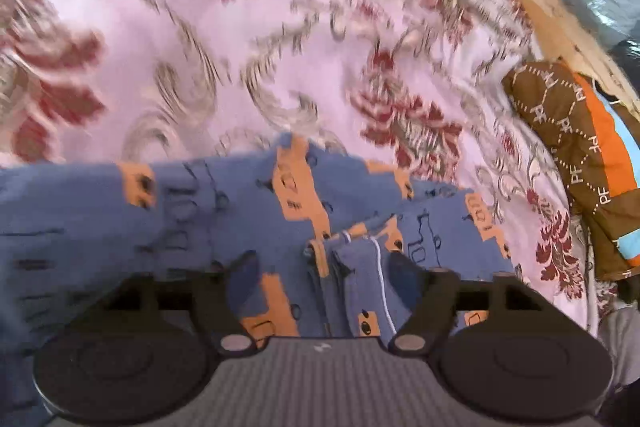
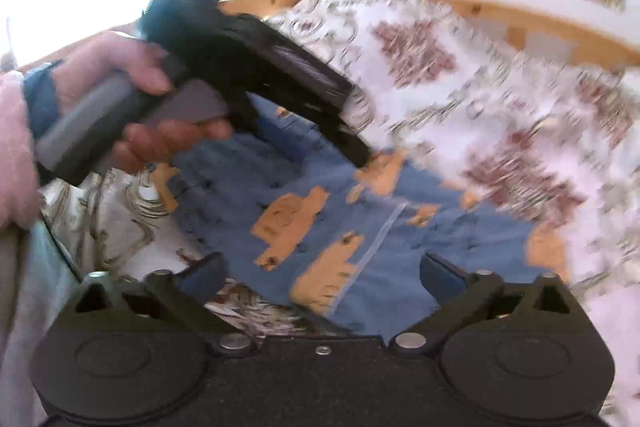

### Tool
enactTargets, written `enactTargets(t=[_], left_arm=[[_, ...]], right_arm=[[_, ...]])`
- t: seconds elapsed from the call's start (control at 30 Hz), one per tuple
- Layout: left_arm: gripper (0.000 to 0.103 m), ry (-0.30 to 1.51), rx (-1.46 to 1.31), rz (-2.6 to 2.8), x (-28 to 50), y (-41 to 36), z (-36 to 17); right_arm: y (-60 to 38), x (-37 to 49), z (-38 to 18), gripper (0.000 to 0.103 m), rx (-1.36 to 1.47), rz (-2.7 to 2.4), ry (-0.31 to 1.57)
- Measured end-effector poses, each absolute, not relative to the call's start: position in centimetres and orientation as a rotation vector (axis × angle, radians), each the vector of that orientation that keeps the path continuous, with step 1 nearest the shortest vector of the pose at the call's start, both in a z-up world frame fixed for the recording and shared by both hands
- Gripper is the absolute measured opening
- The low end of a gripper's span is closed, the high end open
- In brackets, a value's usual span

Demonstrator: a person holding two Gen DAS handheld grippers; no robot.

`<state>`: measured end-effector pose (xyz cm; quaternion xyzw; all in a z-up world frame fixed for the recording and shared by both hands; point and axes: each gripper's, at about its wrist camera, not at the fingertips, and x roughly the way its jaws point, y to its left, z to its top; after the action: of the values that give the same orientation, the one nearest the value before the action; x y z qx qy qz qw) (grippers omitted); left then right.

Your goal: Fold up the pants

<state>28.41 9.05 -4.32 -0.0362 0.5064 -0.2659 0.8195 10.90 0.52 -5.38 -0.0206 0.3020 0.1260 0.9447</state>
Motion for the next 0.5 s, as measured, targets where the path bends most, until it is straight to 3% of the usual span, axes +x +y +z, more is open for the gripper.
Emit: enactTargets(t=[0.17,0.33,0.5], left_arm=[[0.103,0.859,-0.203,-0.438,23.8,13.3,0.1],[0.103,0.635,-0.239,-0.26,17.2,20.1,3.4],[0.103,0.688,-0.127,-0.255,14.9,24.1,1.8]], right_arm=[[1.0,10.0,-4.7,0.102,-0.244,0.088,0.541],[1.4,10.6,-4.4,0.102,-0.258,0.079,0.482],[3.5,12.2,-5.5,0.102,-0.308,0.118,0.49]])
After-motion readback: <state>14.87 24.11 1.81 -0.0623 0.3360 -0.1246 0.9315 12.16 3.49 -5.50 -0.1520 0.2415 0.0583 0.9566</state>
